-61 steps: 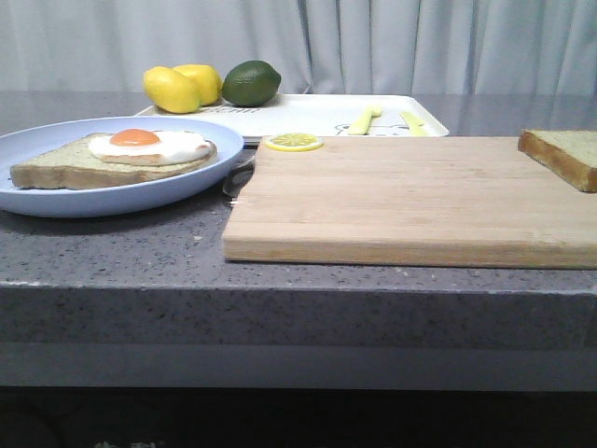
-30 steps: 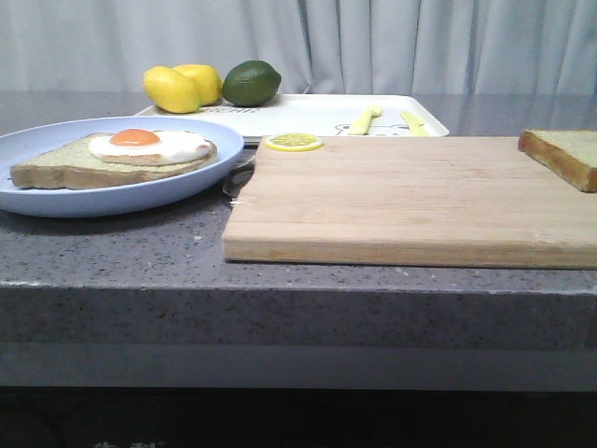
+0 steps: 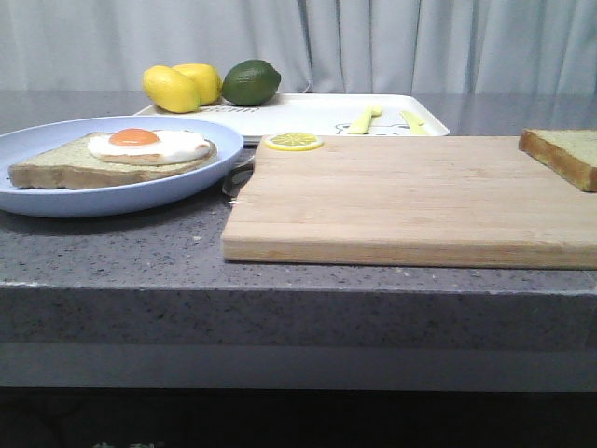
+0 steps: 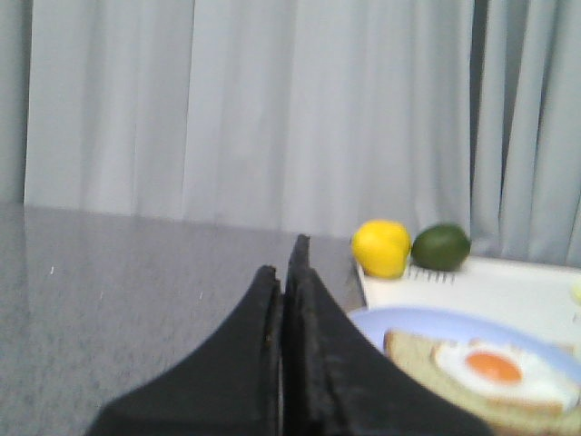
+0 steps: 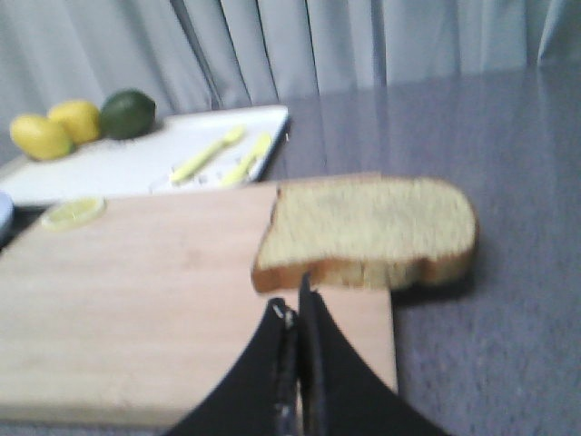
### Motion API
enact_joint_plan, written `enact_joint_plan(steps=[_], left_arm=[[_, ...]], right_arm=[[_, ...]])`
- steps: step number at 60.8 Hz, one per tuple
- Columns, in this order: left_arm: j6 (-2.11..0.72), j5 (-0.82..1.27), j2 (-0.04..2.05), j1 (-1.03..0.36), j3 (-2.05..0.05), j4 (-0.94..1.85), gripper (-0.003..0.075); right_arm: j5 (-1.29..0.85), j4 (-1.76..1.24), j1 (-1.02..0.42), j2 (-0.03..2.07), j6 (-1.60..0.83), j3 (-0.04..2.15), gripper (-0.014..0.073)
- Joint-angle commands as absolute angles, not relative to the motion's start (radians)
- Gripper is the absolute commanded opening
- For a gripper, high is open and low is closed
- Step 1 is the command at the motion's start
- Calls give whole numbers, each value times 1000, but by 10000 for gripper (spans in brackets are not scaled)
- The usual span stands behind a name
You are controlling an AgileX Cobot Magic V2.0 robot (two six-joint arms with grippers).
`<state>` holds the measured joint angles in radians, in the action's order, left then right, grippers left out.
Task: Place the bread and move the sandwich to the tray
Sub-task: 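Move the right gripper down over the loose bread slice on the board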
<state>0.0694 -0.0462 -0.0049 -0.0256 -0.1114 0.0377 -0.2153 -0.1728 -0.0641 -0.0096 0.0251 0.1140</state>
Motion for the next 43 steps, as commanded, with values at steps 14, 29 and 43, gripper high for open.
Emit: enact_joint_plan(steps=[14,29,43], left_arm=[[52,225,279,-23,-509,55,-20],[24,222,487,-23,-561,55,-20],[22,217,487,-23,-561,55,169]], right_arm=[[-364,-197,-61,279,24,525,-64],[-384,-205,-61,511,24,644,-57],[-387,-205,-61,520,24,644,333]])
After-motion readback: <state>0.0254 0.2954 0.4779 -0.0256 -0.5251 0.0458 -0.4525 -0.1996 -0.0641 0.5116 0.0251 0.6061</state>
